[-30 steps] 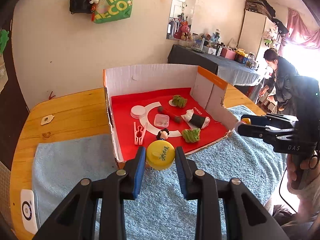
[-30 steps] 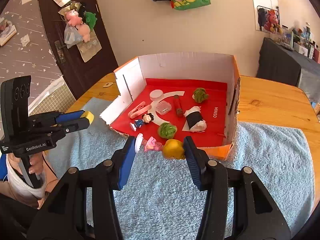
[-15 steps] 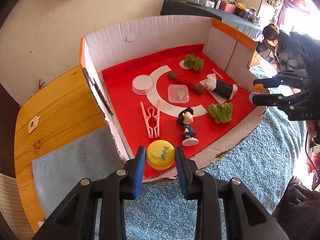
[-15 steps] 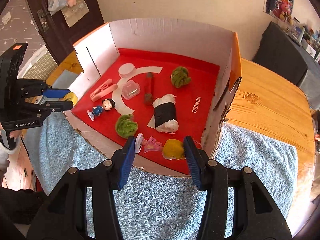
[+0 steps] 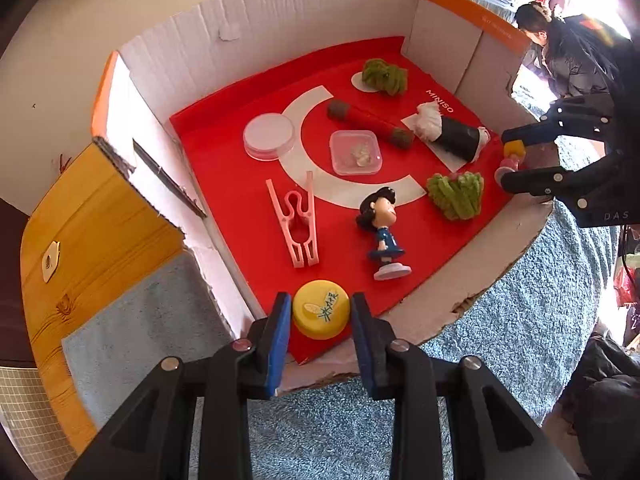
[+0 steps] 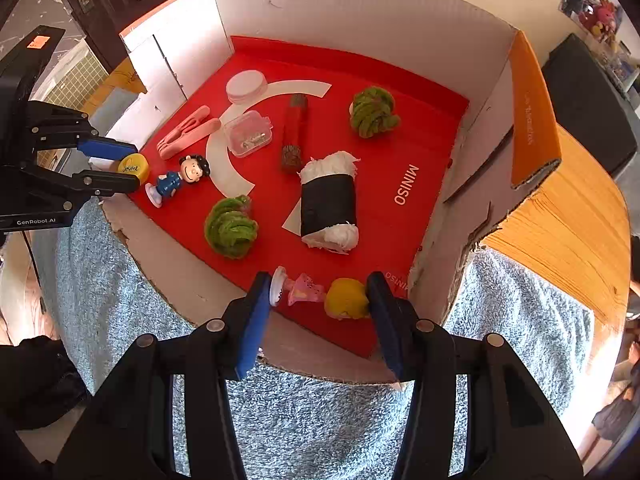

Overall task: Organize objects
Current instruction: 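Lower and open both tools to set the lid and figure on the mat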

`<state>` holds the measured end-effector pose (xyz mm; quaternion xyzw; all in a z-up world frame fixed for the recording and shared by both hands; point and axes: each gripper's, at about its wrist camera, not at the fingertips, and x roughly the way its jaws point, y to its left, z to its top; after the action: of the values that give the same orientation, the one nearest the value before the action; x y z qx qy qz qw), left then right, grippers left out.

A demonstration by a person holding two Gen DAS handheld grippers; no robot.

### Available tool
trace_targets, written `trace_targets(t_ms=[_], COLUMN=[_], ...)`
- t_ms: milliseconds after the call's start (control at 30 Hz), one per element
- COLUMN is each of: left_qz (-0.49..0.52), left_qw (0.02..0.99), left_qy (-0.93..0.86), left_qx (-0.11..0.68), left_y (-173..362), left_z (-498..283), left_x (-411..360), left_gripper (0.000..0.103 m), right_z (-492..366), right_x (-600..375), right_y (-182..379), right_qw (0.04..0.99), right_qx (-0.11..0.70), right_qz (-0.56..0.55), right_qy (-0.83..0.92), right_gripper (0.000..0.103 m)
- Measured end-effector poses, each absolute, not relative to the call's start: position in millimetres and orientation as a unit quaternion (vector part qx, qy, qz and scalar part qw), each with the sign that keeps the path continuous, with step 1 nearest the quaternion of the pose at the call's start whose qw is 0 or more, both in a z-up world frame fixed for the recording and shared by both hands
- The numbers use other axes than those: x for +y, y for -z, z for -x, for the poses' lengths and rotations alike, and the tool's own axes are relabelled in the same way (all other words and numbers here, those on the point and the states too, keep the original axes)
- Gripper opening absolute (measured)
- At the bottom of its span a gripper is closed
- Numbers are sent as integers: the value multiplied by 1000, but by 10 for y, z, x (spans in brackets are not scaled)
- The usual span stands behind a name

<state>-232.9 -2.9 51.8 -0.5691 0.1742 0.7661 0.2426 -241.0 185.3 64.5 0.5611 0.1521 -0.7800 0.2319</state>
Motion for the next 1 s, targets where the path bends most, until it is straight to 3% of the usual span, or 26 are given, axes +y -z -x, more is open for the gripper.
trace_targets(t_ms=[700, 833, 1000], left_qz=[573, 568, 570], left_qw=[250, 247, 247], left_qy=[-753, -755, -755], left_qx=[207, 215, 212], left_y=[-507, -536, -574], left_z=[2259, 2224, 2243], left_x=[-7, -14, -30], left_gripper=[36, 38, 40], right_z=[2421, 2388, 2368], right_x=[1804, 1822, 1865], right_y=[-512, -516, -522], right_qw=[223, 227, 226], right_qx=[198, 202, 203], right_qz=[-587, -586, -584], right_qy=[753, 751, 753], right_gripper=[48, 57, 57])
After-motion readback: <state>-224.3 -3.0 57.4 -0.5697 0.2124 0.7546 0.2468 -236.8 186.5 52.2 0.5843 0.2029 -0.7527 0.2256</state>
